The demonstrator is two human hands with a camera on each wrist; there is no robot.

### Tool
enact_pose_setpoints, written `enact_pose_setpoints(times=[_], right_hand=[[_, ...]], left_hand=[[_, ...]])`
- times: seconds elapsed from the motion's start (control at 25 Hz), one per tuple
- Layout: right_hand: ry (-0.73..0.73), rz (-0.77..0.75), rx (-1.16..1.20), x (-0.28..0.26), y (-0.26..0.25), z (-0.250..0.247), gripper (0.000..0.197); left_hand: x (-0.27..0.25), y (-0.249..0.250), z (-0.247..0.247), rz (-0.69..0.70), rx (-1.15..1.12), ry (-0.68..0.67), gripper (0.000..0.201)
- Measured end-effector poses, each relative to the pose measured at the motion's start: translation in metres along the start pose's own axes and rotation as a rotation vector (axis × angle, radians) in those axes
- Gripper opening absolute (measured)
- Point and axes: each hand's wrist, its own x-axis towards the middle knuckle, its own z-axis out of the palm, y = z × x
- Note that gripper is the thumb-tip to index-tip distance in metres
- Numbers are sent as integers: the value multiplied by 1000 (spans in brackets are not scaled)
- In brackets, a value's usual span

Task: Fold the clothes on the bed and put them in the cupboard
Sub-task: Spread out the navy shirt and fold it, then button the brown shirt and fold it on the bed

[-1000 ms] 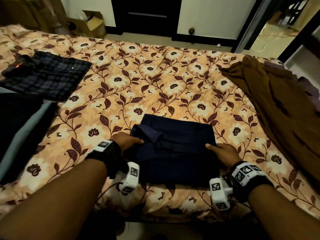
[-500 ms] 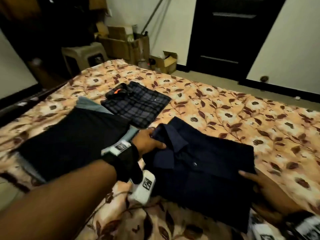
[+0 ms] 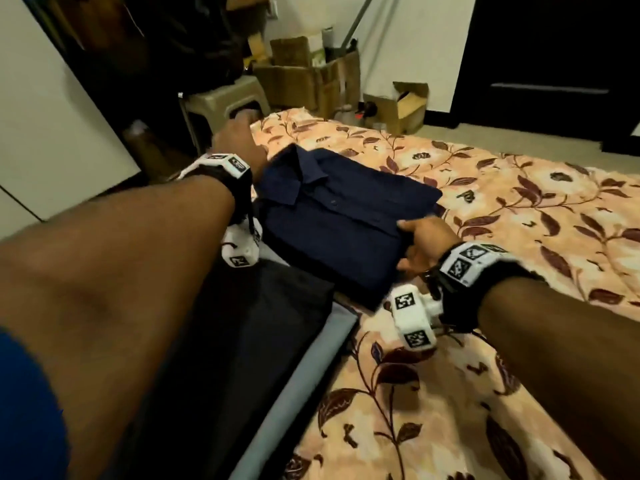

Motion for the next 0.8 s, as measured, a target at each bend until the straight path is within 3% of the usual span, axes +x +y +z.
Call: enact_pose_setpoints(times=[0.08, 0.16, 0.2, 0.28, 0.32, 0.36, 0.44, 0.56, 0.72, 0.8], right_hand=[[73, 71, -84, 21, 22, -10, 6], [137, 29, -29, 27, 35, -14, 21], [211, -56, -104, 18, 38, -12, 31], [324, -387, -486, -2, 35, -8, 56], [282, -522, -754, -18, 33, -12, 67], [194, -551, -956, -34, 32, -20, 70], [55, -445, -1063, -64, 38, -47, 59], [90, -399, -886, -151, 32, -136, 51], [246, -129, -895, -322, 61, -307, 45], [465, 38, -855, -419, 86, -396, 39]], left_hand=[[-21, 4, 43, 50, 88, -160, 34], [-48, 17, 84, 90, 108, -418, 41], [-61, 23, 99, 79, 128, -465, 49], [-76, 36, 105, 75, 218, -376, 57], [-88, 50, 102, 126, 270, -347, 56], [-96, 65, 101, 207, 321, -401, 51], [-119, 94, 94, 297, 335, -557, 41], [-179, 168, 90, 328, 66, -572, 52], [-368, 302, 113, 518, -206, -948, 58], [-479, 368, 124, 644, -197, -1121, 64]])
